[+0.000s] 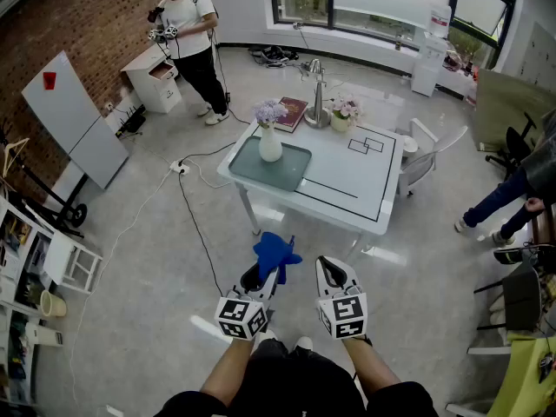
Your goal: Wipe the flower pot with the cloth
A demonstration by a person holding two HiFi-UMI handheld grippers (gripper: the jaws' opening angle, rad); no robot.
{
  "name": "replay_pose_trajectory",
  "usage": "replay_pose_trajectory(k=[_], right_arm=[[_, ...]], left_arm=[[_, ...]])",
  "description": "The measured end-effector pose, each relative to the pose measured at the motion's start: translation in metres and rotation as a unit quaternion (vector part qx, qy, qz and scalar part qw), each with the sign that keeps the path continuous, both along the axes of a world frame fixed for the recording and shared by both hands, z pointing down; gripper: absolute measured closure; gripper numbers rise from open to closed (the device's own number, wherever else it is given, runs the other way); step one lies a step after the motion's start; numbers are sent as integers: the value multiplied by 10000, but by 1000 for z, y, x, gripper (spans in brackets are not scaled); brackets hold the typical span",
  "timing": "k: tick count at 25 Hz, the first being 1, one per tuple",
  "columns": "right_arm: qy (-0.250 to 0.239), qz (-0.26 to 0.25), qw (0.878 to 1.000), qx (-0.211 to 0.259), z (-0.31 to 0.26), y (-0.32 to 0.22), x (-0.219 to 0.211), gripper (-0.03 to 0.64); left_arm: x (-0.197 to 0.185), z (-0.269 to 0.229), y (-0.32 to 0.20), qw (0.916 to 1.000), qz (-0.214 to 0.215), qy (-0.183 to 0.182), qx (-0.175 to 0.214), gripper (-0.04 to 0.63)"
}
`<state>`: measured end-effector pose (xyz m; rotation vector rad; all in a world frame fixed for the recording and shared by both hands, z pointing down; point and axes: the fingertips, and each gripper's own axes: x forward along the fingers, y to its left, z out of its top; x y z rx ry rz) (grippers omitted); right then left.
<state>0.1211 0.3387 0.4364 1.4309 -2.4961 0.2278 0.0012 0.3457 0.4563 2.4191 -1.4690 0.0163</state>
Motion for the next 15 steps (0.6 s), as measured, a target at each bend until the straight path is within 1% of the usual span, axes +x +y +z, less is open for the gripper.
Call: replay_pose_trajectory(k=[4,7,10,15], right_arm=[[-65,-28,10000,29,-2,0,2,609],[-216,-112,9997,77,-4,1,7,607],[-230,-144,9996,53,-3,0,10,607],[-255,-117,9996,-24,3,-12,16,607]], left_arm=[[3,0,-1,10000,-10,-11,-13,457],[12,3,-3,10000,-2,-4,-6,457],[18,8,-7,10000,40,-11,-50,457],[23,16,-30,9999,115,10,-98,457]])
